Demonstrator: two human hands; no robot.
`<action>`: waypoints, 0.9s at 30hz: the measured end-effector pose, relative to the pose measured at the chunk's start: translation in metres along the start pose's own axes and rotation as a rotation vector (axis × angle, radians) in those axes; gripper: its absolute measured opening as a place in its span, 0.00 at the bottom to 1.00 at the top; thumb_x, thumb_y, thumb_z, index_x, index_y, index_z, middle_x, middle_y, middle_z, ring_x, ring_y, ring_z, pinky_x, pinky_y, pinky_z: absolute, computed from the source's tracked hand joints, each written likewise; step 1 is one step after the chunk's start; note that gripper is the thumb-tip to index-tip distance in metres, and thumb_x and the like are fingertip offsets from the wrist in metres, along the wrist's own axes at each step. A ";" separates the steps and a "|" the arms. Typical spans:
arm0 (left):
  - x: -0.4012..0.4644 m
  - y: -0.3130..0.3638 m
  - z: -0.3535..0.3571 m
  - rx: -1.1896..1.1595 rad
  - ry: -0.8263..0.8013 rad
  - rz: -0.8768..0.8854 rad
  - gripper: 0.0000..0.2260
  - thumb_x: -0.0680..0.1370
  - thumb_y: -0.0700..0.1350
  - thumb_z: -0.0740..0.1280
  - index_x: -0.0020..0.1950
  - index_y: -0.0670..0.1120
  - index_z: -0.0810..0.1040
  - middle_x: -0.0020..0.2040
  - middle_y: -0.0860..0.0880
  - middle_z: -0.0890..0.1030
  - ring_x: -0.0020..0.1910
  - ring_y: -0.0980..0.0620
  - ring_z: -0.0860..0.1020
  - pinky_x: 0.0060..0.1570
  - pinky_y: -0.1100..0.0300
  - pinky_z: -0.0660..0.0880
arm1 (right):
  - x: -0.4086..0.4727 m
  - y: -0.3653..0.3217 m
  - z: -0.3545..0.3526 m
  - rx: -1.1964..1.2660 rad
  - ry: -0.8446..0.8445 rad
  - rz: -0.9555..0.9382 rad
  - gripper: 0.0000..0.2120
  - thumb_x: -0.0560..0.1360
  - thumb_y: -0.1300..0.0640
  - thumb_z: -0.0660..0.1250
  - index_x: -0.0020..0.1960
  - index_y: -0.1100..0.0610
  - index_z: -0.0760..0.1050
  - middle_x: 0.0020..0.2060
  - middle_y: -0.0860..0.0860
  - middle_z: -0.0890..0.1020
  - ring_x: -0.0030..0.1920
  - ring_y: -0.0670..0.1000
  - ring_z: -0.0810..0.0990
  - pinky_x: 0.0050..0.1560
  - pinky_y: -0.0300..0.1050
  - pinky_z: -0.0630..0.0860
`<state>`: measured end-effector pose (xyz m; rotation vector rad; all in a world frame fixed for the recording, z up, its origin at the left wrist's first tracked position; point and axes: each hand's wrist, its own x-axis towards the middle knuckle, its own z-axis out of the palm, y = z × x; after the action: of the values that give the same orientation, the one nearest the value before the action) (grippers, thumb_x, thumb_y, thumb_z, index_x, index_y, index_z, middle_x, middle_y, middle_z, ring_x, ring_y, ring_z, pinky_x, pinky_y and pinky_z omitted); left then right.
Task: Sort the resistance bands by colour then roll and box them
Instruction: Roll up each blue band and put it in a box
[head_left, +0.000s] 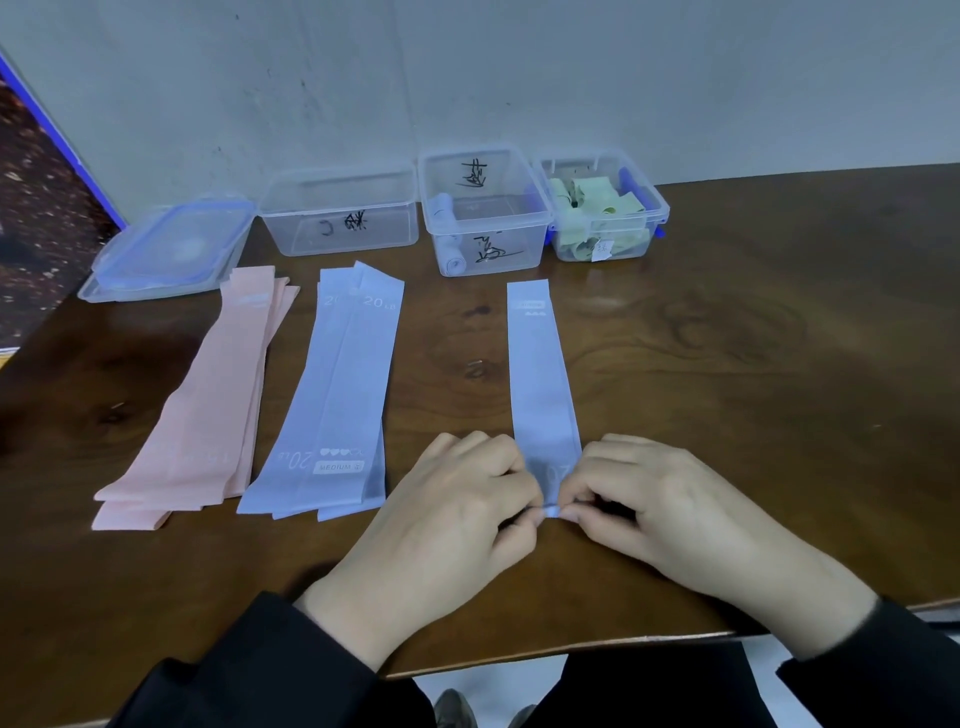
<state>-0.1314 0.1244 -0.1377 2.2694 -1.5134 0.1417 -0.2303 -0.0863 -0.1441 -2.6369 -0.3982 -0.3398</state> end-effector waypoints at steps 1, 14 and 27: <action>0.000 0.000 0.000 -0.001 0.000 -0.011 0.08 0.80 0.51 0.63 0.46 0.52 0.80 0.44 0.58 0.71 0.45 0.58 0.67 0.46 0.61 0.68 | -0.001 0.000 0.001 0.007 0.005 0.002 0.04 0.80 0.51 0.69 0.48 0.48 0.80 0.43 0.39 0.77 0.44 0.43 0.75 0.43 0.44 0.76; 0.001 0.000 0.000 0.007 0.000 -0.028 0.06 0.79 0.53 0.64 0.47 0.53 0.78 0.46 0.58 0.72 0.46 0.58 0.70 0.46 0.61 0.70 | -0.005 0.005 0.006 0.017 0.073 0.023 0.10 0.79 0.46 0.69 0.52 0.50 0.85 0.48 0.40 0.77 0.47 0.46 0.75 0.44 0.45 0.76; 0.002 -0.002 0.005 0.016 0.027 -0.065 0.04 0.80 0.51 0.67 0.50 0.54 0.81 0.46 0.58 0.74 0.46 0.57 0.71 0.47 0.58 0.72 | -0.001 0.001 0.005 -0.006 0.081 0.041 0.09 0.81 0.47 0.65 0.52 0.49 0.83 0.46 0.40 0.77 0.46 0.46 0.76 0.47 0.44 0.76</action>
<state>-0.1294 0.1211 -0.1417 2.3167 -1.4286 0.1665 -0.2299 -0.0851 -0.1495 -2.6234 -0.3166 -0.4333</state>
